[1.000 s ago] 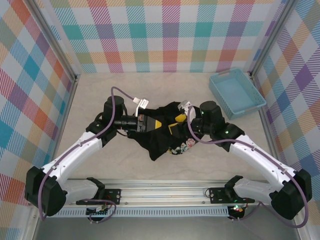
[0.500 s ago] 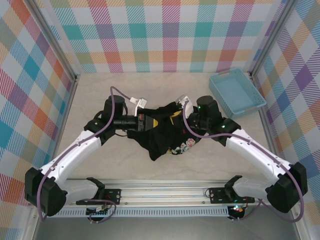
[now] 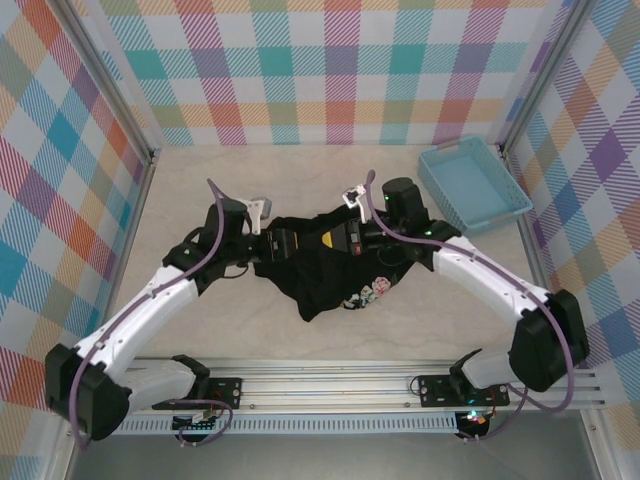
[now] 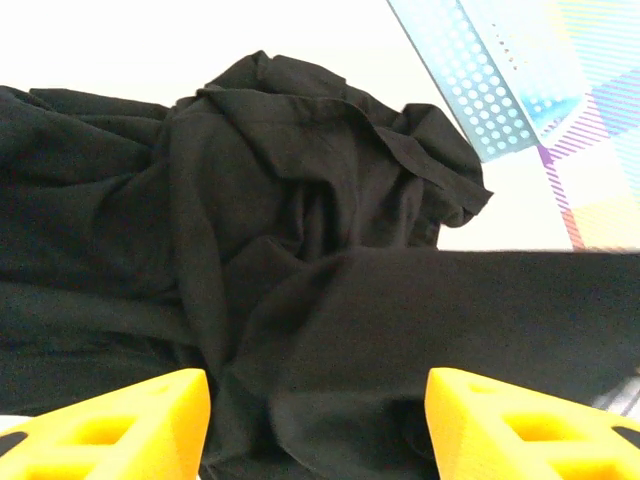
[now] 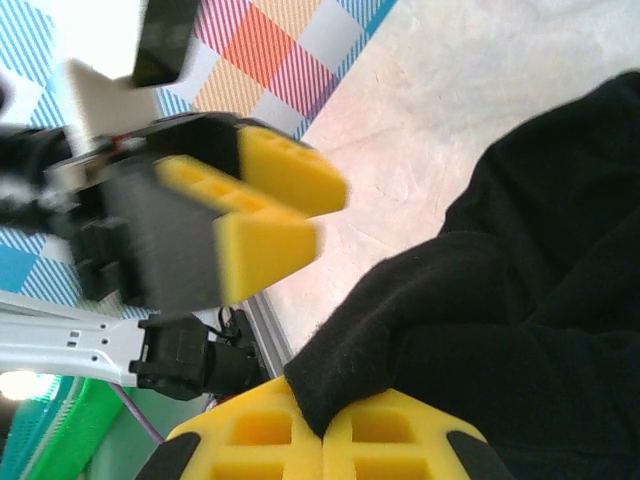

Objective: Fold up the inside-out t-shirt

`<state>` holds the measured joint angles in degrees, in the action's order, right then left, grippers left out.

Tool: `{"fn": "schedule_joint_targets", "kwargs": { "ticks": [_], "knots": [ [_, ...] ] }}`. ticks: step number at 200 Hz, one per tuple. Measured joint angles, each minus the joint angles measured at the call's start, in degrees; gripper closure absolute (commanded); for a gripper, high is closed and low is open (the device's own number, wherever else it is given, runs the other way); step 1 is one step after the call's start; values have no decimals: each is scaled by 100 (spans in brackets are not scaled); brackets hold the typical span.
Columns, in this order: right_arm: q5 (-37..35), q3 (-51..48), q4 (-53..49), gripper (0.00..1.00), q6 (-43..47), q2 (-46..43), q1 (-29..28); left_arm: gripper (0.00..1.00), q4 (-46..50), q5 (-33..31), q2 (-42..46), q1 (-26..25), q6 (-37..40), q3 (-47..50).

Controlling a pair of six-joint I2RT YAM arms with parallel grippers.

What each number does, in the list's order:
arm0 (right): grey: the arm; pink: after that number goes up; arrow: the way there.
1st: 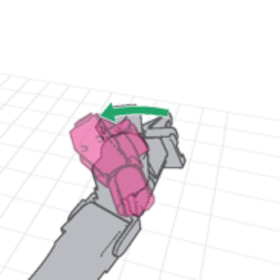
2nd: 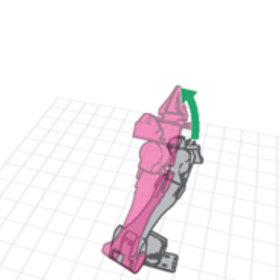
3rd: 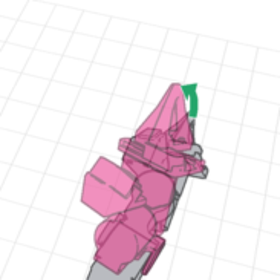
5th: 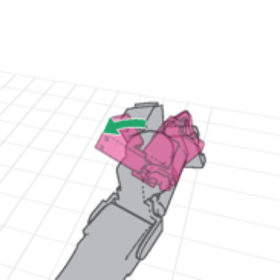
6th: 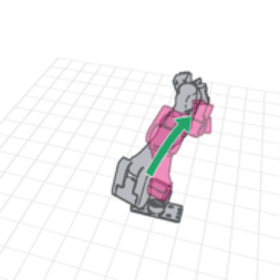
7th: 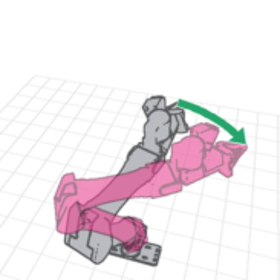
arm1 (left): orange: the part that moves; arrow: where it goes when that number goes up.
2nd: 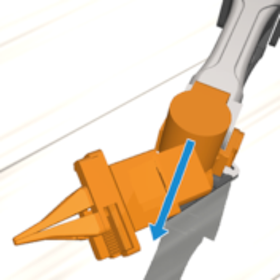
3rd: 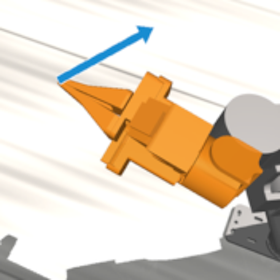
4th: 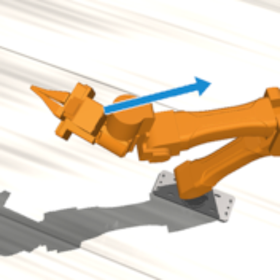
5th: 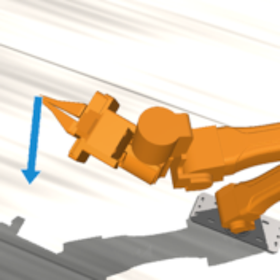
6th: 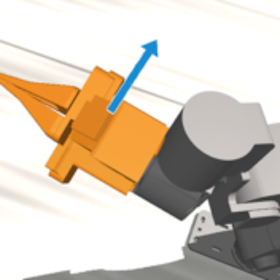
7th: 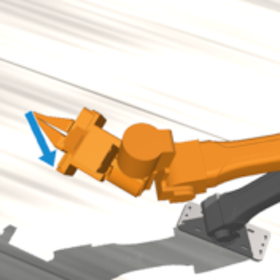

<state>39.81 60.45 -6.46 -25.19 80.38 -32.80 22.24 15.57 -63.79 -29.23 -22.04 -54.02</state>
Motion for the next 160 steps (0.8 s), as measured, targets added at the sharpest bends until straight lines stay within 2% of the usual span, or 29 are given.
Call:
{"fn": "schedule_joint_targets", "kwargs": {
  "ticks": [35, 76, 134, 160],
  "knots": [
    [42, 0, 221, 100, -415, 177, 0, 39, -7, -72, 127, -632, 72, 20],
    [42, 0, 431, 100, -658, 175, 50, 54, -125, -197, -417, -826, 87, 20],
    [98, -2, 597, 100, -874, 146, 162, 47, -651, -289, -1060, -833, 306, -46],
    [142, -2, 688, 100, -944, 114, 205, 49, -890, -330, -1329, -841, 417, -98]
  ]
}}
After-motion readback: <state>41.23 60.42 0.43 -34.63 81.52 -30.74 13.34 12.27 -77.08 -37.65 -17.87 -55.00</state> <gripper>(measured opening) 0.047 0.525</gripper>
